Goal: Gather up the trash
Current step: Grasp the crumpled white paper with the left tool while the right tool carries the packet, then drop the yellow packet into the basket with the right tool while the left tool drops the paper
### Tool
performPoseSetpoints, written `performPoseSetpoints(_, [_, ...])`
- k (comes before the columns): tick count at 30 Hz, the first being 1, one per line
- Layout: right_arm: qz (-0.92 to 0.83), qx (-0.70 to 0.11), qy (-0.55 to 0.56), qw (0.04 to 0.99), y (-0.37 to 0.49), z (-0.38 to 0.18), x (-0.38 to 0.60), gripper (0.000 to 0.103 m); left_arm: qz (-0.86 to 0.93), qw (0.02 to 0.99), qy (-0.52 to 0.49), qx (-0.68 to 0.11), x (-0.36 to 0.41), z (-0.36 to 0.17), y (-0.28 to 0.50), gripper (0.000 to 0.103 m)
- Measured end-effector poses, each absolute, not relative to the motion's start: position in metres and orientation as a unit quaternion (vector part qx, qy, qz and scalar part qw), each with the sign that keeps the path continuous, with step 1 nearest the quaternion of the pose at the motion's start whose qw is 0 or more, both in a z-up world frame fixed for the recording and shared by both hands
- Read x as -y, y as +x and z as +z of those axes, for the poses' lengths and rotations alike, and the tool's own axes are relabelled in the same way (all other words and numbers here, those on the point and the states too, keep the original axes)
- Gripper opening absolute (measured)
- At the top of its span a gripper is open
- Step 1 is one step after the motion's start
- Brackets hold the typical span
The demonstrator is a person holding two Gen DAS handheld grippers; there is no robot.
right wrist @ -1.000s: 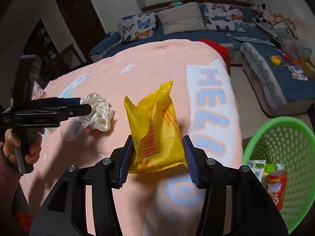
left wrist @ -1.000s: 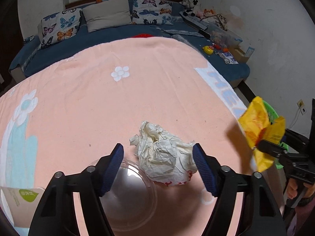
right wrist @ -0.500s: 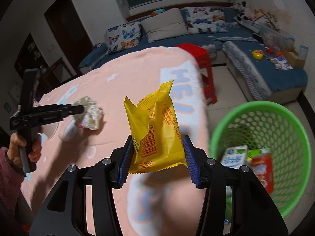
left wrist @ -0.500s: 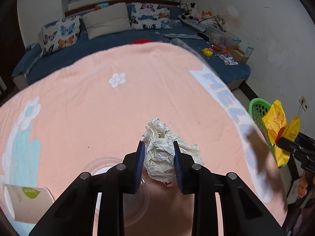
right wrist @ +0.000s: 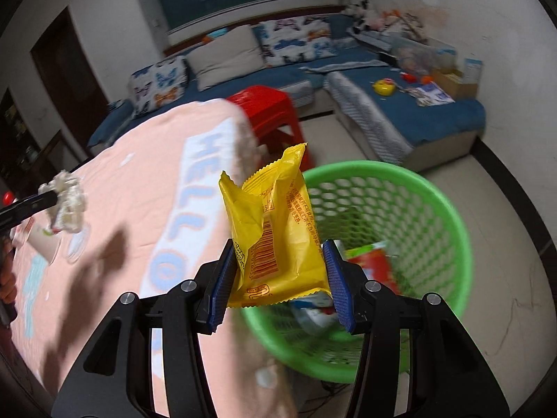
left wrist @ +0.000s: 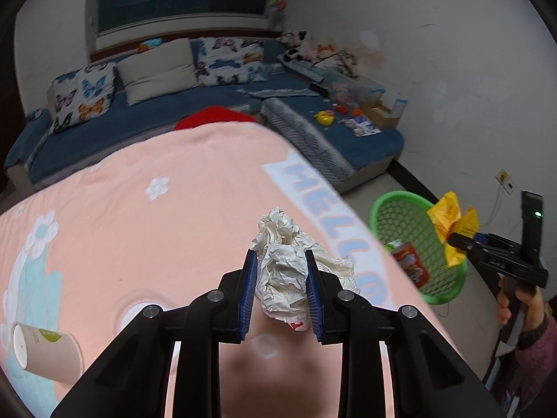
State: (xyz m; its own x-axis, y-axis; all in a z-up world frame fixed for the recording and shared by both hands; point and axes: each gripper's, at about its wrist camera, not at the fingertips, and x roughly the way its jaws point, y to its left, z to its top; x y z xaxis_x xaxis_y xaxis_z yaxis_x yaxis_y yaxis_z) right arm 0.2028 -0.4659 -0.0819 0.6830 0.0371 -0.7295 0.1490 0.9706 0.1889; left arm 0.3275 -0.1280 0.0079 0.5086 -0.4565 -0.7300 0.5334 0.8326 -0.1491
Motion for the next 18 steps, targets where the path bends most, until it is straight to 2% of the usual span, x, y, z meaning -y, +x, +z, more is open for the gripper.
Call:
performPoseSetpoints(4, [-0.051,-0.404,0.125,0.905,0.198,-0.090,0.487,0.050,-0.306,0.862,0.052,-0.402,0.152,0.012,0.319,0.026])
performPoseSetpoints(9, [-0.062,-0.410,0.148,0.898,0.194,-0.102,0.504,0.055,-0.325,0.854,0.063,-0.402,0.184,0.012,0.310,0.026])
performPoseSetpoints(11, [-0.057,-0.413,0.159,0.895,0.192,-0.106,0.509,0.062,-0.333,0.850,0.071,-0.401,0.196,0.012,0.307,0.026])
performPoseSetpoints(18, [-0.055,-0.406,0.173,0.896,0.182,-0.107,0.520,0.071,-0.357,0.837,0.088,-0.406,0.247,0.008,0.301,0.026])
